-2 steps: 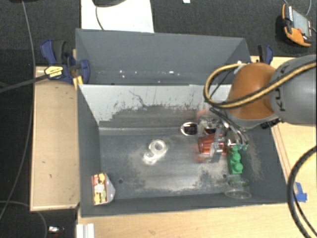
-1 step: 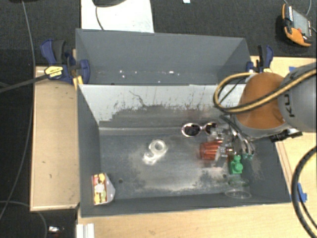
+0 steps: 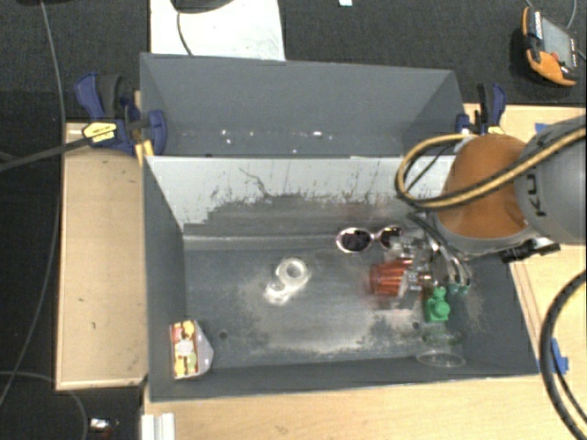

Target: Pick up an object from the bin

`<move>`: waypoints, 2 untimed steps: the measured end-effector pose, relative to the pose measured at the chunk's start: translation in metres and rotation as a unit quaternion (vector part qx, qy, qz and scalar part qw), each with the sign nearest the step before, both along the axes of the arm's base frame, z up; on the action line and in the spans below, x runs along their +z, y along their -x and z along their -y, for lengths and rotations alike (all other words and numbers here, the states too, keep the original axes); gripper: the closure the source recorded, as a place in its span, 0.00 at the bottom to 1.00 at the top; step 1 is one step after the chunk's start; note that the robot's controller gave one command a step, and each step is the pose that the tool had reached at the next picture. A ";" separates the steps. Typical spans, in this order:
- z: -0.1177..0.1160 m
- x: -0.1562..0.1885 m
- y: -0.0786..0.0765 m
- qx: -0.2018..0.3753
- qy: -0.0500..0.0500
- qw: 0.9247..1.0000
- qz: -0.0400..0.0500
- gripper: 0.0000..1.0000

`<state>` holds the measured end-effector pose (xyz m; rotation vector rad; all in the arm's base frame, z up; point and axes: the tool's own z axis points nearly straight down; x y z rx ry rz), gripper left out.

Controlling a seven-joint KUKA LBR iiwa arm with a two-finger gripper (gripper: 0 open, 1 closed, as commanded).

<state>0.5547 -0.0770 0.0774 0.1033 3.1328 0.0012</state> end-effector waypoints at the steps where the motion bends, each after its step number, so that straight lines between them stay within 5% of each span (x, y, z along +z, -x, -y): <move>1: 0.005 0.014 -0.002 0.006 0.000 1.000 0.002 1.00; 2: -0.005 0.100 -0.009 -0.001 0.000 1.000 0.005 1.00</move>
Offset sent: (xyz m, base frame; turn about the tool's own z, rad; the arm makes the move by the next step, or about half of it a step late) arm 0.0070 0.0043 0.0949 0.0051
